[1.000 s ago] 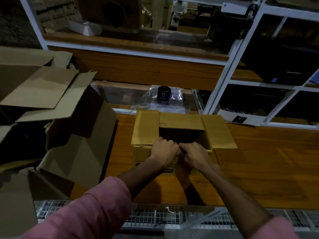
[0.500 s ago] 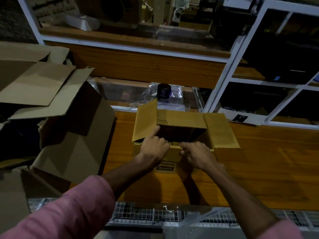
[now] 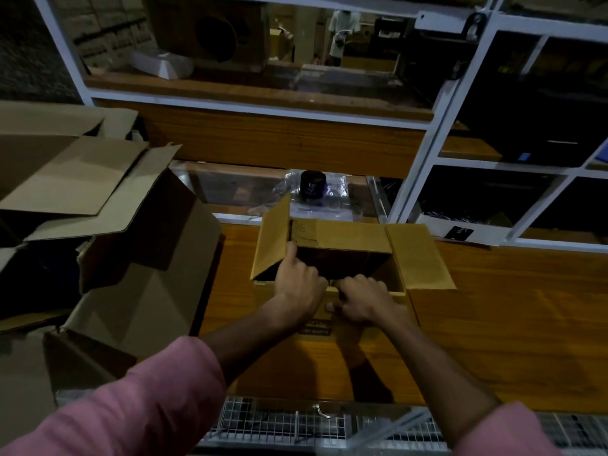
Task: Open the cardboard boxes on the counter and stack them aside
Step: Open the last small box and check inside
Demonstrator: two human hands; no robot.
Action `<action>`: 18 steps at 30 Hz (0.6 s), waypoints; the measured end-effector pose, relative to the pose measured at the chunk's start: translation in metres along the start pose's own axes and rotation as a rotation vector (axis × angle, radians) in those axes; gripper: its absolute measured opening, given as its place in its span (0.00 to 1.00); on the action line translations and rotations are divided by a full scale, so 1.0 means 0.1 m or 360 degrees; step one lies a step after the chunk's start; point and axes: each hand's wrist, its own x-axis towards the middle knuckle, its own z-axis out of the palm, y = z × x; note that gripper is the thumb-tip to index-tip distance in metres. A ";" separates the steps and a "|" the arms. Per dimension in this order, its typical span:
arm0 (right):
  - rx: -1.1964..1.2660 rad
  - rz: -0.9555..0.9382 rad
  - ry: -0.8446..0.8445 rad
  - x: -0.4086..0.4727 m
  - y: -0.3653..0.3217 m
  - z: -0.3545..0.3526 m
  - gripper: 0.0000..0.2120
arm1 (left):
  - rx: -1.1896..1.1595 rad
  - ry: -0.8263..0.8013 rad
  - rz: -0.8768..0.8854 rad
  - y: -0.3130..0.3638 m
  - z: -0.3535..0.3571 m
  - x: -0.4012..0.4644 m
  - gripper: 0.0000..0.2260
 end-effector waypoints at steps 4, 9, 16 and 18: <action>0.0044 0.0028 -0.0066 0.00 0.09 -0.02 0.14 | -0.0319 -0.0056 -0.0239 -0.27 0.10 -0.01 0.21; 0.0246 0.0023 -0.0313 0.06 0.26 -0.11 0.18 | -0.0925 0.0044 -0.0560 -0.53 0.43 0.00 0.23; 0.0256 -0.0029 -0.0231 0.04 0.33 -0.01 0.19 | -0.1976 0.0259 -0.0955 -0.44 0.56 0.03 0.26; 0.0288 -0.0038 -0.0253 0.03 0.32 -0.01 0.18 | -0.1999 0.0291 -0.1000 -0.42 0.56 0.01 0.27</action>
